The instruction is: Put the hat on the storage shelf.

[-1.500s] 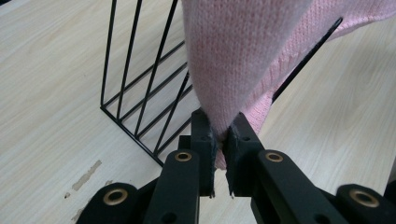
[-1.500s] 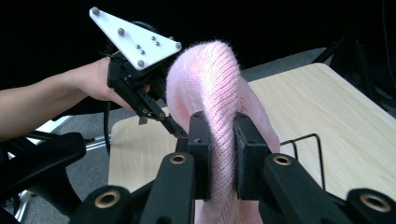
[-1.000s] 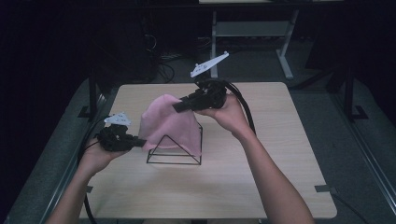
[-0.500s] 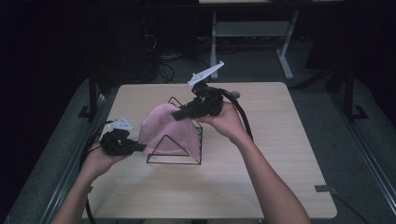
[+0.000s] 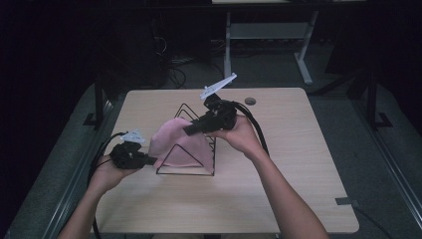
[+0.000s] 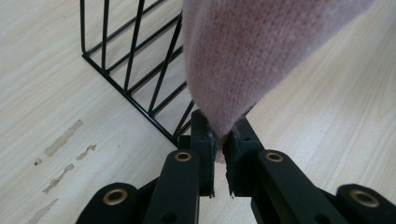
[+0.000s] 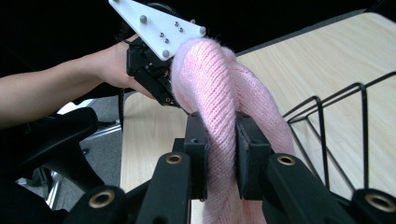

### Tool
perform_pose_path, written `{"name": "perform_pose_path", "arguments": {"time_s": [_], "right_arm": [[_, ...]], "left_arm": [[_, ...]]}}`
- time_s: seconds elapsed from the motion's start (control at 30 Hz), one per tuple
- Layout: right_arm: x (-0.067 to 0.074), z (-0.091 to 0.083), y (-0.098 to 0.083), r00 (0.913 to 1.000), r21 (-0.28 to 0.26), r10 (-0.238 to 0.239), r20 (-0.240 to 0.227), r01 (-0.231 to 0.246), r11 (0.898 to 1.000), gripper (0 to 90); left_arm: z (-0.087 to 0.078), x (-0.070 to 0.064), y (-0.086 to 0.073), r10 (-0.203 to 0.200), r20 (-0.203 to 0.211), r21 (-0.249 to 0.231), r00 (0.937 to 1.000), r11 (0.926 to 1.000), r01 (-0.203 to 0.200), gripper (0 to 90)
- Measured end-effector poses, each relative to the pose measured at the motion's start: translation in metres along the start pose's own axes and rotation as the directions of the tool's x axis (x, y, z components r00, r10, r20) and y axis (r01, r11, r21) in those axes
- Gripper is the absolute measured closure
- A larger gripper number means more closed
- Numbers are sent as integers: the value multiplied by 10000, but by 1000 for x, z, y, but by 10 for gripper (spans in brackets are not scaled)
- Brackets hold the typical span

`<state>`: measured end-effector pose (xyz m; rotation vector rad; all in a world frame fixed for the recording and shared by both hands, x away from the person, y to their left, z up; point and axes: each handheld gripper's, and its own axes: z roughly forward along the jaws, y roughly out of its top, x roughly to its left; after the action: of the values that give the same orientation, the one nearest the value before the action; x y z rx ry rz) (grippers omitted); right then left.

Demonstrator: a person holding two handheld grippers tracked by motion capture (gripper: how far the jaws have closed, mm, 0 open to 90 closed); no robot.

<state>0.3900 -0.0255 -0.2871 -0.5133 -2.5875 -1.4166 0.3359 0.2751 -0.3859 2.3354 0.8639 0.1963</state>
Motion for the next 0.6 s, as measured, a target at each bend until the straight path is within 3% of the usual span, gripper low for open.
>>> {"name": "perform_pose_path", "arguments": {"time_s": [0.23,0.6], "right_arm": [[-2,6,-10,9999,151,75,-87,-74,9999,765],[-3,15,-18,9996,372,172,-206,-164,9992,758]], "left_arm": [[7,0,-3,188,-73,326,9998,9993,-186,832],[18,4,-10,-13,-12,577,10000,9983,14,832]]}}
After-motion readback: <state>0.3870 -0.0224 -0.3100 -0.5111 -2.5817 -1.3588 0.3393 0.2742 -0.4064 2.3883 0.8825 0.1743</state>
